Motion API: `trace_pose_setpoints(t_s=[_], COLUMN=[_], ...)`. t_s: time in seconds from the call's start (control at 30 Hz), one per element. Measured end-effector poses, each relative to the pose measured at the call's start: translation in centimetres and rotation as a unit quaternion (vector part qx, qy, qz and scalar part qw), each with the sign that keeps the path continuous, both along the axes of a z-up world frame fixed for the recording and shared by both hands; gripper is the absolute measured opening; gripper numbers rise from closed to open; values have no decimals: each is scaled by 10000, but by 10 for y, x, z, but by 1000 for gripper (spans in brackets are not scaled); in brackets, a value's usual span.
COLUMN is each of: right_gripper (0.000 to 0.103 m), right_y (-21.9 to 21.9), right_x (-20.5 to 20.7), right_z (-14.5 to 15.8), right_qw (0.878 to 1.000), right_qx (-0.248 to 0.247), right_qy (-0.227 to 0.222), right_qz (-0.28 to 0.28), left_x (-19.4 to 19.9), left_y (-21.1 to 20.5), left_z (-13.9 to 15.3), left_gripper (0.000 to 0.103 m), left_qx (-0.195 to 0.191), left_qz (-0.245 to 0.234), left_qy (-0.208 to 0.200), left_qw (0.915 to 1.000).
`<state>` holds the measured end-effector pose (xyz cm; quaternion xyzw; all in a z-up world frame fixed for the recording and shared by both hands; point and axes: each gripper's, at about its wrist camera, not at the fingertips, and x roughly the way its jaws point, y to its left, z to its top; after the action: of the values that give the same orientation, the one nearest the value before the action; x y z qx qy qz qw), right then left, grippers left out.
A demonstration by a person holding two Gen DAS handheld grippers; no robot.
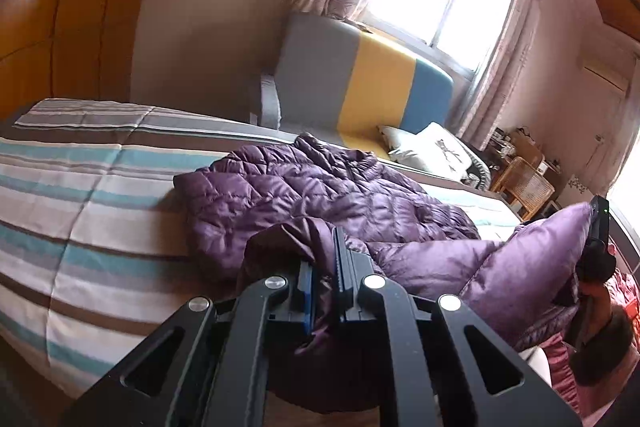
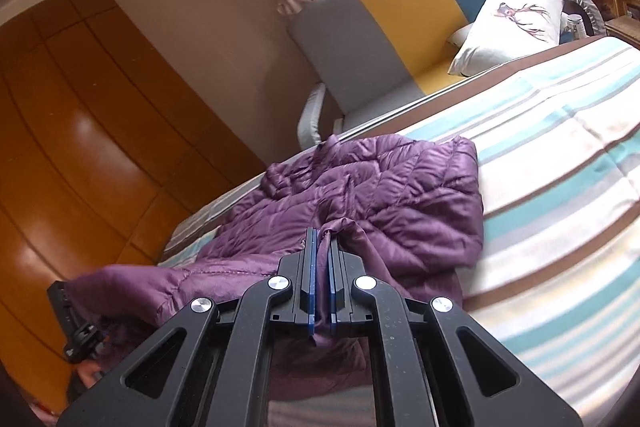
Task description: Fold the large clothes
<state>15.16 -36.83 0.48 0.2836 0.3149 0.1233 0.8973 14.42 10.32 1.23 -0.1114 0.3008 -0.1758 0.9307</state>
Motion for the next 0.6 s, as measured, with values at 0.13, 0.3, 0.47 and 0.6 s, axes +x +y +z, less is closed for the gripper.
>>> trace_pose_setpoints(t_s=[0.13,0.3,0.47,0.6], right_gripper=[5,5,5,5], right_y=[0,-5,-2,0], right_x=[28,58,95,118], right_z=[-7,-20,-35,-47], right_qw=[9998,9992,9976,9955], right_qx=[9,-2,-315,-568], right_qy=[130,285,460,564], right_qz=[-132,-289,-405,-511], left_x=[31,69,110,137], left_y=[-3,-6,-12,-15], left_z=[-5,-20,-37,-50], left_gripper=[8,8,8,9], left_qx=[-55,-53,130,214], left_qz=[134,341,499,608], left_qy=[185,521,780,944], left_qw=[9997,9980,9956,9934])
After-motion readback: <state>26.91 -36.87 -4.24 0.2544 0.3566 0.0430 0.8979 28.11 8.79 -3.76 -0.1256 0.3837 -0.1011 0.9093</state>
